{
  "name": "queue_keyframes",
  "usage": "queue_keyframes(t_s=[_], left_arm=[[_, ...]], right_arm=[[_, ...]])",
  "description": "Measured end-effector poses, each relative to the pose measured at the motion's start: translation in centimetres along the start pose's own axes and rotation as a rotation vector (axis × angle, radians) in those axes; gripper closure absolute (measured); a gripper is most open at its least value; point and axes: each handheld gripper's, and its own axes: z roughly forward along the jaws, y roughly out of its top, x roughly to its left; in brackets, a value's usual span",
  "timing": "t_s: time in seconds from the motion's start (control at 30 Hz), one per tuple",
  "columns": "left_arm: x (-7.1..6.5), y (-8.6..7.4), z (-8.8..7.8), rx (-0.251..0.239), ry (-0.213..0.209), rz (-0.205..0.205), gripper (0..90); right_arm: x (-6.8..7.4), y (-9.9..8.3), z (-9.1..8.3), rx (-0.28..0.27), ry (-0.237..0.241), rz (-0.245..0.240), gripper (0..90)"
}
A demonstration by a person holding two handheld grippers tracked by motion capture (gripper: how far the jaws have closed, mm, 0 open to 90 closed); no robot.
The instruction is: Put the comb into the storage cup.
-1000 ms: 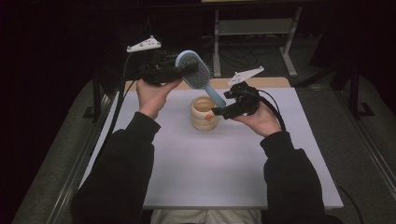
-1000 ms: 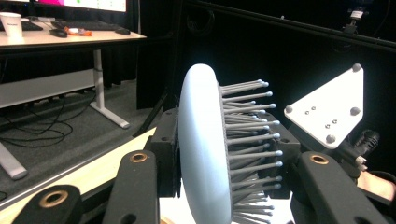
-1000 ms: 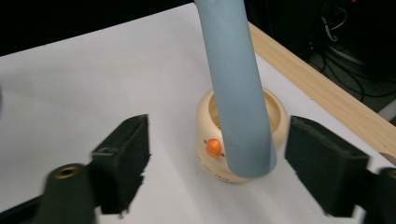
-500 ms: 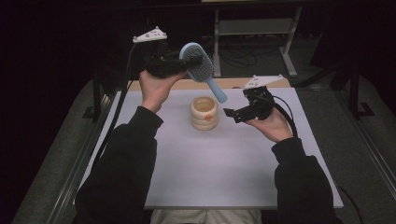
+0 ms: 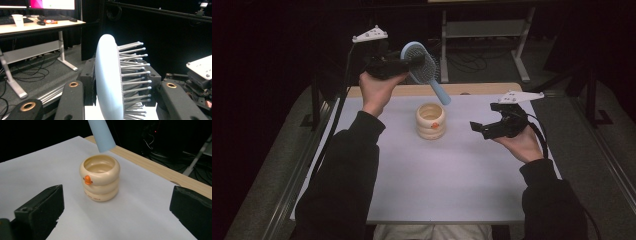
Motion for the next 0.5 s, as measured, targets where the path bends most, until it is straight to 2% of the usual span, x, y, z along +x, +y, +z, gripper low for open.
queue_keyframes(t_s=[0.13, 0.37, 0.5], left_arm=[[0.6, 0.1, 0.0, 0.000, 0.012, -0.010, 56.0], [1.2, 0.0, 0.3, 0.006, 0.034, -0.019, 55.9], [1.4, -0.1, 0.4, 0.021, 0.055, -0.004, 55.8]], right_arm=[[-0.6, -0.9, -0.6, -0.006, -0.007, 0.025, 0.0], [-0.7, -2.2, -1.6, -0.024, -0.013, 0.034, 0.0], [-1.1, -3.2, -1.9, -0.012, -0.018, 0.047, 0.0]])
